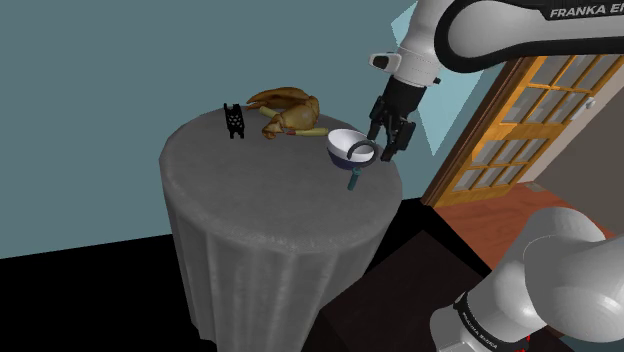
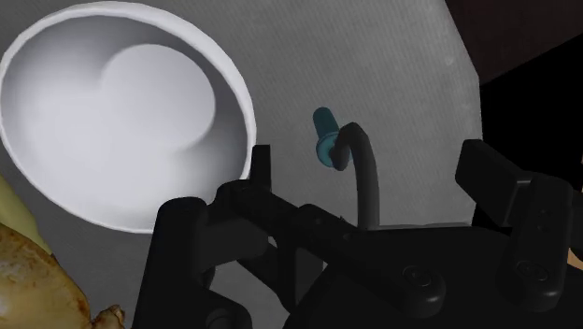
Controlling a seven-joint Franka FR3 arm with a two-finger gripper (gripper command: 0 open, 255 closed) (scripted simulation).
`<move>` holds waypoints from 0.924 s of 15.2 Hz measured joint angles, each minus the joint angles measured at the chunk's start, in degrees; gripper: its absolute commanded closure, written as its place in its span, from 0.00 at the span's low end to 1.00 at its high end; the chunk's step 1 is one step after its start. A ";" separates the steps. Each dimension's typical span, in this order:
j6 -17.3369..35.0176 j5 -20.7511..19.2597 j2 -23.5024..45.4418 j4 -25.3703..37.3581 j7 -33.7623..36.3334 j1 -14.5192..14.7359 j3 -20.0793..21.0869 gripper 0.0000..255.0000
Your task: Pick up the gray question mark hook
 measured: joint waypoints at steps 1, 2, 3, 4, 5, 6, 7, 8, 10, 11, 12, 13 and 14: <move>1.01 -0.02 0.03 -0.97 -0.01 0.01 -0.01 0.00; 1.51 -0.02 0.13 -1.38 -0.03 0.02 -0.03 0.00; 1.81 -0.04 0.20 -1.59 -0.07 0.01 -0.06 1.00; 1.94 -0.04 0.22 -1.69 -0.08 0.01 -0.07 1.00; 2.00 -0.04 0.22 -1.75 -0.08 0.01 -0.07 1.00; 2.04 -0.04 0.23 -1.77 -0.08 0.01 -0.08 1.00; 2.06 -0.04 0.22 -1.77 -0.08 0.01 -0.08 1.00; 2.07 -0.05 0.22 -1.78 -0.09 0.01 -0.08 1.00; 2.07 -0.05 0.21 -1.79 -0.09 0.01 -0.08 1.00; 2.08 -0.05 0.21 -1.79 -0.09 0.01 -0.08 1.00; 2.08 -0.05 0.21 -1.79 -0.09 0.01 -0.08 1.00; 2.08 -0.05 0.26 -1.75 -0.10 0.01 -0.10 1.00; 1.69 -0.06 0.18 -1.46 -0.15 -0.01 -0.12 1.00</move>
